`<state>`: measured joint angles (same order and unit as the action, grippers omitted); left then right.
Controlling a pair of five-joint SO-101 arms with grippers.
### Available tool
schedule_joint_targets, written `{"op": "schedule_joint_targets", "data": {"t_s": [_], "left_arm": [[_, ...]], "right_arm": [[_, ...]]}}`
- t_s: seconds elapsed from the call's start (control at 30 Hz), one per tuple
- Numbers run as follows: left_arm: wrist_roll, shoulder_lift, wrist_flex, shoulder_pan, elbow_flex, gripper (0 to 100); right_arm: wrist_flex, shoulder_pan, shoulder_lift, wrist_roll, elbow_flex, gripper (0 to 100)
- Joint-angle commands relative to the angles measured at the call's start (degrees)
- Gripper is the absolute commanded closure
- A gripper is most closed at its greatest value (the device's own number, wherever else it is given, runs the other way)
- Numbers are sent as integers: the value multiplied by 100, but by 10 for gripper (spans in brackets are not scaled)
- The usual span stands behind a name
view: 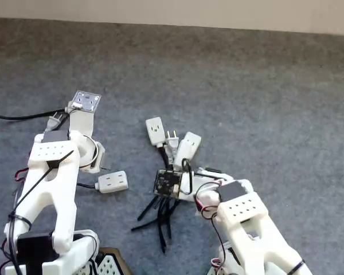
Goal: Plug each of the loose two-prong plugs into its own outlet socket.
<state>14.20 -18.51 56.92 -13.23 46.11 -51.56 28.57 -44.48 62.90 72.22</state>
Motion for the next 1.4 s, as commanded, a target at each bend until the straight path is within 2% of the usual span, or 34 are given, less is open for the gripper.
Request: {"op": "schedule_joint_targets", "data": {"t_s": [0.0,0.13,0.37,0.43,0.6,0.73,0.83,0.93,1.0,1.1,1.17,1.3,1.37], "left_arm": [[-35,4,-132,13,-31,723],[-35,4,-141,13,57,723],[-35,4,-132,13,119,723],[-35,4,-132,13,119,723],[-35,4,-132,13,127,723],[-35,4,-132,13,127,723],[-35,4,-132,13,127,723],[-35,4,-132,13,127,723],[-35,4,-132,13,127,723],[-35,4,-123,13,127,723],[-35,4,-123,13,171,723],[-35,4,-141,31,242,723],[-35,4,-132,119,268,723]], "right_arm": [[444,356,-163,114,171,735],[1033,734,-163,-308,479,735],[1235,743,-163,-325,497,739],[1235,743,-163,-290,523,785],[1191,752,-163,132,734,995],[1112,734,-207,18,822,995],[549,567,-224,-422,699,994],[-462,426,-215,-413,171,994],[-1279,444,-215,-387,-163,994],[-1974,637,-198,53,-338,994],[-1833,796,-207,70,-75,994],[-673,866,-189,-501,523,994],[-321,866,-189,-554,760,990]]}}
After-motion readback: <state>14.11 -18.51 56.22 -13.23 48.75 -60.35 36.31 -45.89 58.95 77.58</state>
